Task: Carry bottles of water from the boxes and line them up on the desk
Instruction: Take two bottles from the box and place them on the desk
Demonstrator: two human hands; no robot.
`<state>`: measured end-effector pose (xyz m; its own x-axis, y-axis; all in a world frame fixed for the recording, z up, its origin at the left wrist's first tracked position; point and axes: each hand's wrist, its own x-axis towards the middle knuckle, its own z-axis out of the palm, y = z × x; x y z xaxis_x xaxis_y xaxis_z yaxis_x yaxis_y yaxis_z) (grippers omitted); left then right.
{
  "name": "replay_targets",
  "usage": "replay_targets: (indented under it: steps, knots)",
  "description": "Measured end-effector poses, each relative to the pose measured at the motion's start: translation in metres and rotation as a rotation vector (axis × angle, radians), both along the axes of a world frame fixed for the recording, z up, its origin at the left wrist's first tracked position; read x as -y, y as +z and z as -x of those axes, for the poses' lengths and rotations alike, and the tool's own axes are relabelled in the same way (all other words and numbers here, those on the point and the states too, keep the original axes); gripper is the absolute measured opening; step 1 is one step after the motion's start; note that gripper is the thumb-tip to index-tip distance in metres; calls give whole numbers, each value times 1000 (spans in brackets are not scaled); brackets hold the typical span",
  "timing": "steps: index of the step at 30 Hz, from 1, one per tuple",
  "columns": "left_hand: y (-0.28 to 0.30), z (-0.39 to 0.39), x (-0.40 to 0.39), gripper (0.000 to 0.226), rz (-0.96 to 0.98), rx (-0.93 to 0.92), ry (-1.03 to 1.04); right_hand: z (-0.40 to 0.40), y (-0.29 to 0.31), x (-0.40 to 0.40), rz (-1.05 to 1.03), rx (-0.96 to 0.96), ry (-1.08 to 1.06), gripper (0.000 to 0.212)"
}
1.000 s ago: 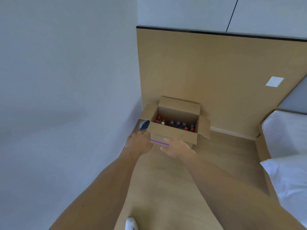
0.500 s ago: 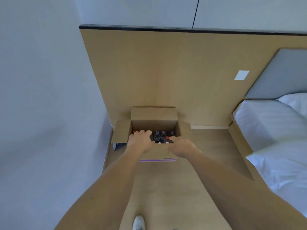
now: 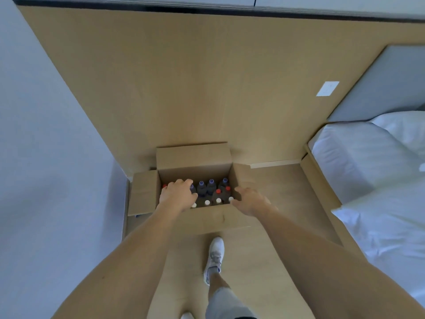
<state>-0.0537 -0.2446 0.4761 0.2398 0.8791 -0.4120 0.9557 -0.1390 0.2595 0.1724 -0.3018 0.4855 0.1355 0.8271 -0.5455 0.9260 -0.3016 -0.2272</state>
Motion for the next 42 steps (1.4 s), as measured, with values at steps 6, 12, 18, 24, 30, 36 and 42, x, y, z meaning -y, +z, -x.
replay_targets:
  steps: [6,12,18,24,30,36,42]
  knots:
    - [-35,-2,-80,54,78,-27,52,-13,-44,-93,45,-48,29,55]
    - [-85,-16,-141,53,177,-25,84,-24,-95,-166,117,-91,42,61]
    - [-153,-22,-185,52,231,-19,87,-18,-168,-210,148,-108,58,60]
    - [-249,-22,-204,54,300,25,71,-19,-260,-214,221,-77,35,57]
    - [-328,-11,-197,55,361,5,70,-16,-335,-214,318,-89,5,59]
    - [-381,-5,-198,57,429,-35,50,-15,-385,-219,325,-110,-6,60]
    - [-411,-2,-203,58,447,-46,81,-19,-417,-227,321,-125,1,57]
